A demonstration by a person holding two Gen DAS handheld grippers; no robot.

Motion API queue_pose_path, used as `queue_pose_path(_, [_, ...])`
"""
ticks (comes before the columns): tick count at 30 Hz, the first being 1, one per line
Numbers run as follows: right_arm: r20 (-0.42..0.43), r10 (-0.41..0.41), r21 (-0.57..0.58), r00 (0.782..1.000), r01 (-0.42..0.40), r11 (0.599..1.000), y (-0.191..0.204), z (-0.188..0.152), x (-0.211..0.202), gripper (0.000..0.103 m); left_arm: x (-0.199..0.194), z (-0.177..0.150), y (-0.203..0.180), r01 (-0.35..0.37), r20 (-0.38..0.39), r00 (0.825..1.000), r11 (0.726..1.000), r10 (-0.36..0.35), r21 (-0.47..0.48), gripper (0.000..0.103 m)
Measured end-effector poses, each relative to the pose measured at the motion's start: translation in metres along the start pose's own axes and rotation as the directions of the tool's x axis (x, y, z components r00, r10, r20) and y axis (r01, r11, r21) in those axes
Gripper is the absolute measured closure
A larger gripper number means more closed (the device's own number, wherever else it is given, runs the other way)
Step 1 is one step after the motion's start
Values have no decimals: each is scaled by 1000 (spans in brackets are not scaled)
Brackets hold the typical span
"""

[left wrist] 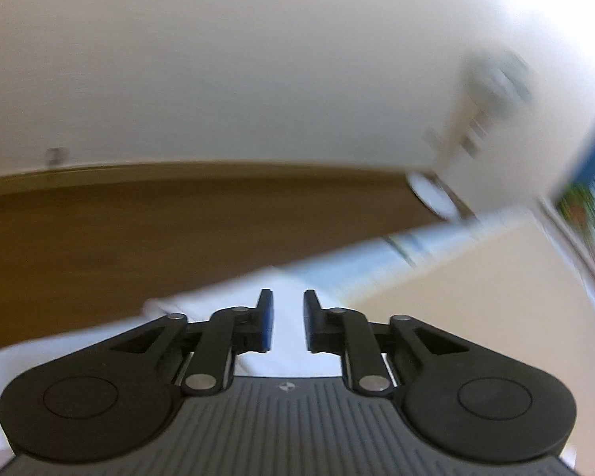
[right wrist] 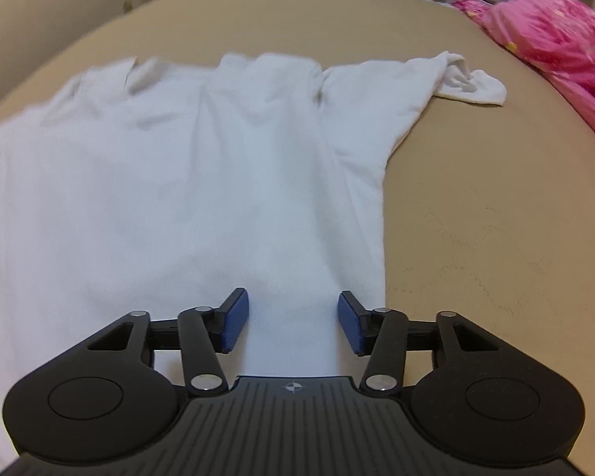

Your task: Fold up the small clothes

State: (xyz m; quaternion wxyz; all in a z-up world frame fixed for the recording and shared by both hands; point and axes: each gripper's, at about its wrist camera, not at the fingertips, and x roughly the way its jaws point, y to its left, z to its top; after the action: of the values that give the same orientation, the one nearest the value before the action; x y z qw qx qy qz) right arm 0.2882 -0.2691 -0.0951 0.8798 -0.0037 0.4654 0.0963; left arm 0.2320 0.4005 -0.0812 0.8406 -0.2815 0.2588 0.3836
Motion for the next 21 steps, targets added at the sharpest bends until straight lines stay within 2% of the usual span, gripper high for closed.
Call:
queue_pose_path(1, [6,6,18,1000,-6,1000,-3,0,-1,56,12,-10,-7,22,-58,998,999,-19,48,70])
queue_pose_path(2, [0,4,30,1000,-4,1000,-5,0,0,58,32,-23,-13,42,-169,985,993,-23,113,70])
queue_pose_path(3, [-17,-2,37,1000,3,999,-7,0,2,58,44,-33,-18,17,-229,973,985,23,171,71])
queue_pose_path(4, [-28,-9,45,1000,10,999,-7,-1,3,59,38,-38,-26,-16,-155,986,972,53,233,73])
queue_pose_path(5, [-24,-10,56,1000,11,998,-9,-1,2,60,30,-40,-41,-41,-117,990,951,80,305,73])
queue_pose_path(6, [-12,-4,68,1000,5,998,-11,0,-1,60,18,-44,-54,4,-88,996,939,28,344,73])
queue_pose_path(7, [7,-2,79,1000,1,997,-13,0,-5,60,2,-49,-67,86,-49,996,922,-73,377,70])
queue_pose_path(9, [52,-6,114,999,0,994,-21,3,-12,61,-25,-68,-93,178,-26,982,871,-187,459,69])
queue_pose_path(10, [76,-6,135,997,-4,991,-26,6,-15,63,-38,-82,-105,233,-40,969,840,-245,490,69])
queue_pose_path(11, [107,-4,165,994,-13,986,-33,9,-18,70,-51,-101,-117,301,-73,949,804,-308,512,69])
queue_pose_path(12, [142,1,198,990,-29,980,-40,13,-21,86,-62,-120,-127,354,-108,929,769,-353,532,69])
queue_pose_path(14, [202,21,250,979,-72,966,-57,21,-22,103,-89,-171,-148,453,-187,882,668,-433,590,69])
queue_pose_path(16, [266,26,293,963,-107,950,-73,30,-23,103,-110,-219,-159,519,-251,842,592,-477,617,69])
queue_pose_path(17, [298,18,316,954,-116,942,-81,34,-23,103,-119,-241,-165,534,-272,833,577,-481,618,69])
queue_pose_path(19, [335,12,367,942,-142,919,-101,42,-18,102,-112,-269,-162,526,-279,840,570,-465,631,69])
queue_pose_path(21, [361,-10,403,932,-146,903,-118,50,-13,100,-109,-293,-151,482,-256,865,577,-431,659,69])
